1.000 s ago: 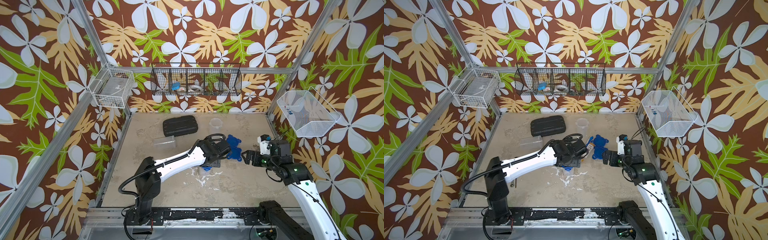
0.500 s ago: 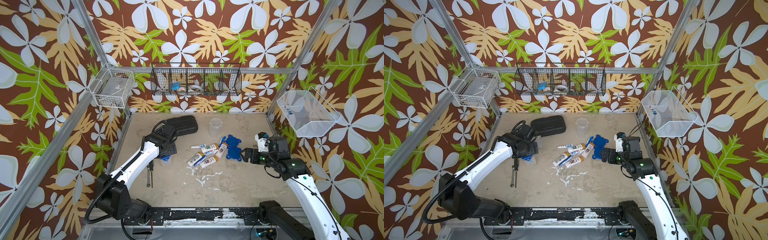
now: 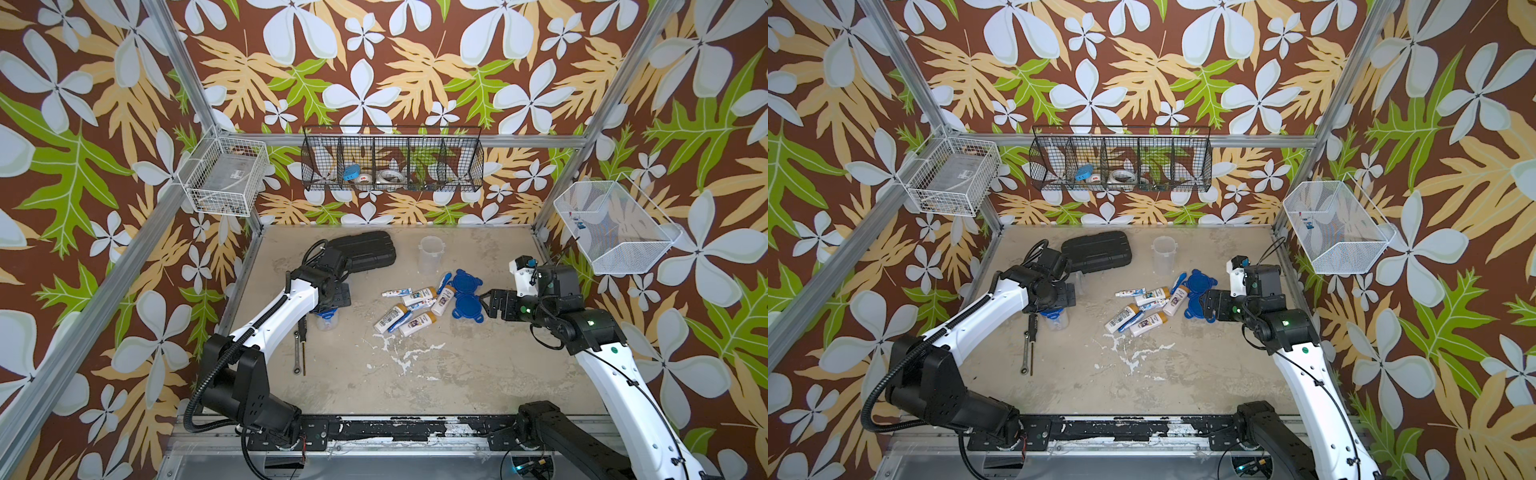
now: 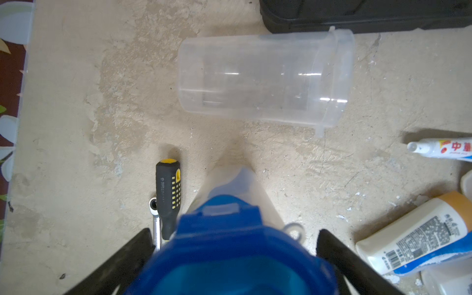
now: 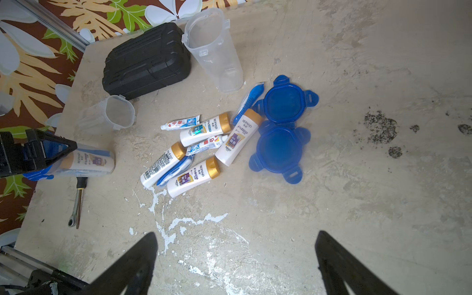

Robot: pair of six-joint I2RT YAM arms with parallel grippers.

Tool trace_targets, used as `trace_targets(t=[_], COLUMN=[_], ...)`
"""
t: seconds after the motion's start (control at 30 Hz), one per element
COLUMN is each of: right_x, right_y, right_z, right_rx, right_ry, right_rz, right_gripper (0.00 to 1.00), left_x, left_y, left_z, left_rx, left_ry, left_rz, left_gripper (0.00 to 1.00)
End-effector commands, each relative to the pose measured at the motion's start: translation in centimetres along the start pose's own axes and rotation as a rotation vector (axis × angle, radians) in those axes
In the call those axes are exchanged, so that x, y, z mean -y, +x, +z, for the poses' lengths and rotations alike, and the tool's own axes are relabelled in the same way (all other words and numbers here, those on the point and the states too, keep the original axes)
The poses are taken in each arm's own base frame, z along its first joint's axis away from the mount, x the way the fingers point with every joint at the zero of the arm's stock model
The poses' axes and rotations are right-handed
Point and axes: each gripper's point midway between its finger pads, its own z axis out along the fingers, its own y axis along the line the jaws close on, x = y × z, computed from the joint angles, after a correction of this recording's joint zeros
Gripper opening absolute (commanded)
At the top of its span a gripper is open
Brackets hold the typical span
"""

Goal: Pack away toiletry kits
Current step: Place the container at the center of the board, then pick up the container from the center of the board.

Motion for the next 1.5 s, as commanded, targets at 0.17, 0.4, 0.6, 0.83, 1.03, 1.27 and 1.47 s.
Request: trace_targets(t=[0.17, 0.4, 0.6, 0.83, 1.03, 1.27, 1.47], right_x=[0.0, -0.3, -0.3, -0.2, 0.3, 0.7, 0.2], right_y=[-0.6, -0.8, -0.6, -0.1, 0.5, 1.5, 0.9], right_z=[-0.3, -0.3, -0.1, -0.3, -0.5, 0.3, 0.7], right_rx=[0.005, 0.002, -0.005, -0.031, -0.058, -0.09, -0.089], right_ry=[0.026, 0.026, 0.022, 0.031, 0.062, 0.07, 0.063], right_rz=[-0.04, -0.053, -0.054, -0.053, -0.067, -0.074, -0.095], right_gripper=[0.96, 0.96, 0.95, 0.95, 0.95, 0.95, 0.95], left_x=[-1.1, -2.1, 0.0, 6.6, 7.1, 6.4, 5.9], left_y=[-2.0, -4.9, -6.2, -8.3, -8.9, -9.1, -8.5], left_z=[-2.0, -6.1, -5.1, -1.4, 3.1, 5.6, 7.8], left_rx=[0.057, 0.133, 0.096, 0.053, 0.029, 0.057, 0.046], left_ry=[-0.055, -0.094, -0.144, -0.183, -0.332, -0.498, -0.584], left_rz=[-0.016, -0.002, 0.131, 0.288, 0.338, 0.384, 0.424], left_gripper=[1.0, 1.0, 1.0, 0.99, 0.93, 0.87, 0.82])
